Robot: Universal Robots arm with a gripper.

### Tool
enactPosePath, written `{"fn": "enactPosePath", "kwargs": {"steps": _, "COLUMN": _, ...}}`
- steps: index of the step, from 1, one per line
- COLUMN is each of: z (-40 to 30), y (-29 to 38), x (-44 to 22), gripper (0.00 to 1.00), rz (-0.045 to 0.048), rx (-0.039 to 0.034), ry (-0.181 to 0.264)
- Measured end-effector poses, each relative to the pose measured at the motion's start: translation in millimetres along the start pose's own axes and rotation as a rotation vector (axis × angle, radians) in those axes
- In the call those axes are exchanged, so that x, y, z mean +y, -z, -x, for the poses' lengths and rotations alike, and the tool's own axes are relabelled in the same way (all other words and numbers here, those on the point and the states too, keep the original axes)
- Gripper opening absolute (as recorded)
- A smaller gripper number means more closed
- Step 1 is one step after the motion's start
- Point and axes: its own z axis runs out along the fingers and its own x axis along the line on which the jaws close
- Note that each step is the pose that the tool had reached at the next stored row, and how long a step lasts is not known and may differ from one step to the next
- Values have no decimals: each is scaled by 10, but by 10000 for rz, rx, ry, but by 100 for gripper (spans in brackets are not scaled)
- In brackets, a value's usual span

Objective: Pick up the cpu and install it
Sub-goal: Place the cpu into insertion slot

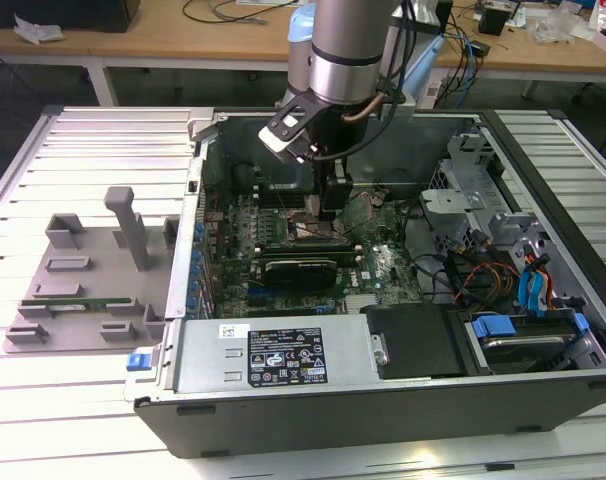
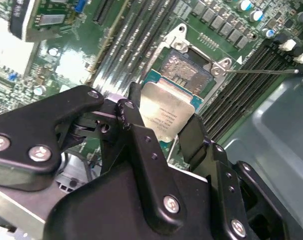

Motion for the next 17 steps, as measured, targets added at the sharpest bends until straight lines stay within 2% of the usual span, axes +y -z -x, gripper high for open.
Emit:
{"fn": "enactPosePath", "kwargs": {"steps": 2, "z": -29, "y": -37, "x": -17, "gripper": 55, "rz": -1, "rx": -18, "ry": -6}}
{"fn": "enactPosePath", "kwargs": {"steps": 4, "z": -45, "y": -109, "x": -40, "gripper": 55, "rz": -6, "rx": -25, "ry": -155}}
{"fn": "enactPosePath", "kwargs": {"steps": 9, "z": -93, "y": -231, "x": -37, "gripper": 55, "rz": -10, "rx": -21, "ry": -261}}
{"fn": "enactPosePath", "kwargs": {"steps": 12, "z": -117, "y": -355, "x": -45, "gripper": 55, "rz": -12, "rx": -20, "ry": -297}}
{"fn": "enactPosePath", "kwargs": {"steps": 17, "z": -129, "y": -434, "x": -65, "gripper": 55, "rz": -13, "rx": -21, "ry": -309}}
